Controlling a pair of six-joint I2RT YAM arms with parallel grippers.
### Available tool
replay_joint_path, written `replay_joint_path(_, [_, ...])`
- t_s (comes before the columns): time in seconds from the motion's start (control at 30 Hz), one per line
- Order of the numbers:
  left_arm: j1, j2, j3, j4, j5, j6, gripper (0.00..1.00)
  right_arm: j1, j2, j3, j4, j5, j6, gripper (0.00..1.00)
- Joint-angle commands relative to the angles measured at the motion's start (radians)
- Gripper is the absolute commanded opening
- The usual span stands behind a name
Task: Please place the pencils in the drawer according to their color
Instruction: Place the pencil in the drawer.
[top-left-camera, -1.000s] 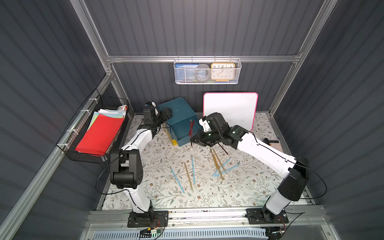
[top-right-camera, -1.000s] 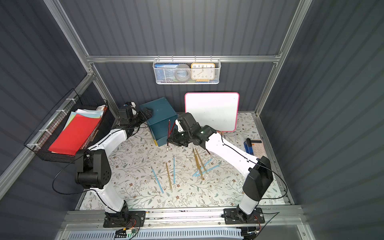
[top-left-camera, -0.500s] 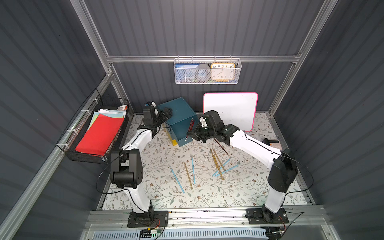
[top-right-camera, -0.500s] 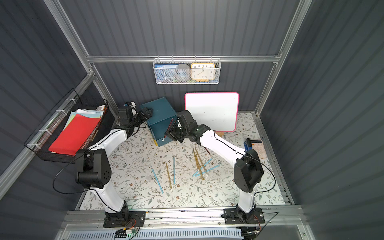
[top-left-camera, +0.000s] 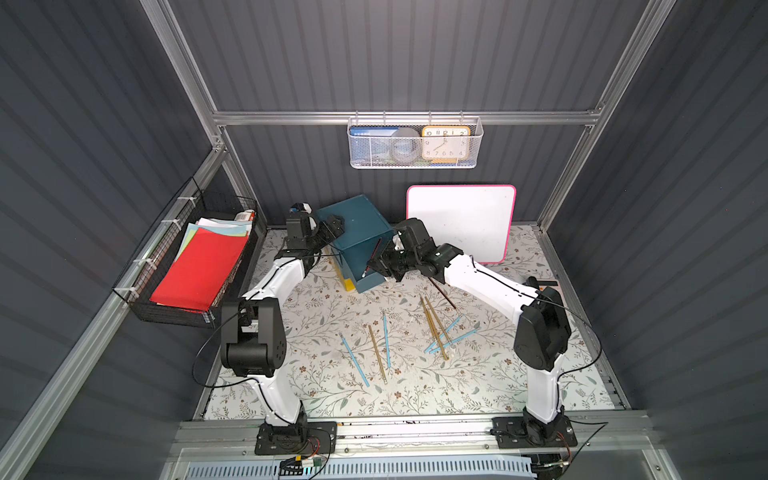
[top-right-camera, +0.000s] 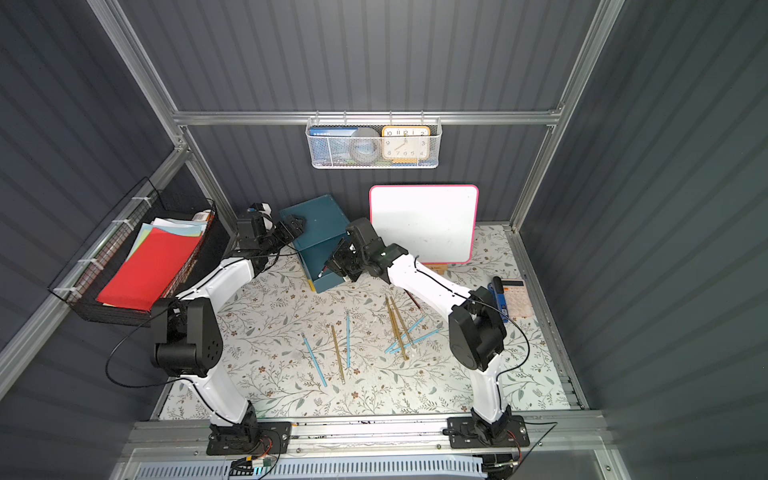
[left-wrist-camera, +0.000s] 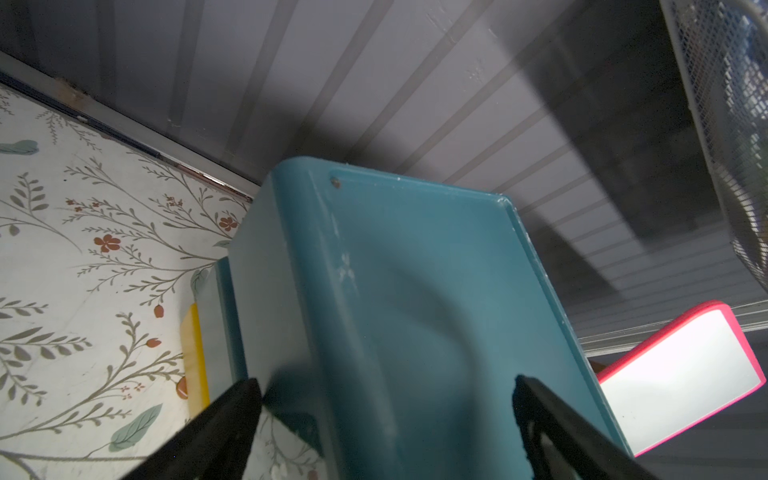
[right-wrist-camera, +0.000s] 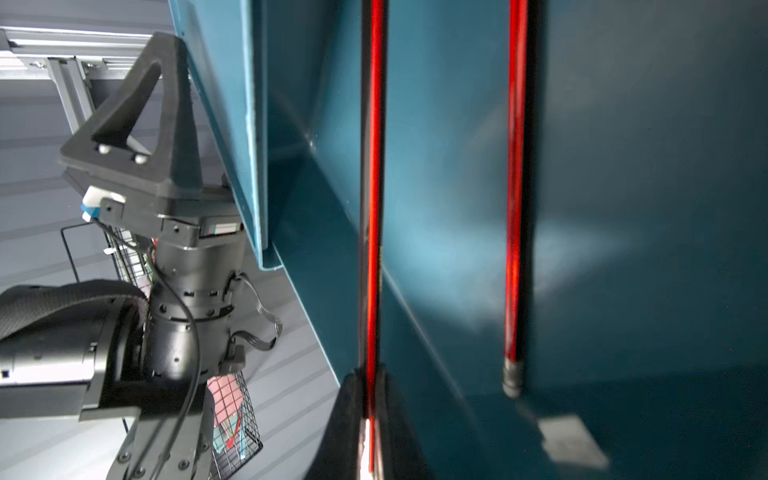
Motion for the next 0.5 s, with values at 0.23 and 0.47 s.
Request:
replay_joint_path(0.23, [-0.002,0.018,0.009,0.019,0.024,-0.003,1.00,-0.006,0.063,0.113,-0.060,0.009,-0.024,0.10])
replay_joint_path(0.47, [-0.002,0.014,0.009,0.018,0.021,-0.006,1.00,-0.007,0.059,0.113,-0.071,0.012,-0.036,0.20])
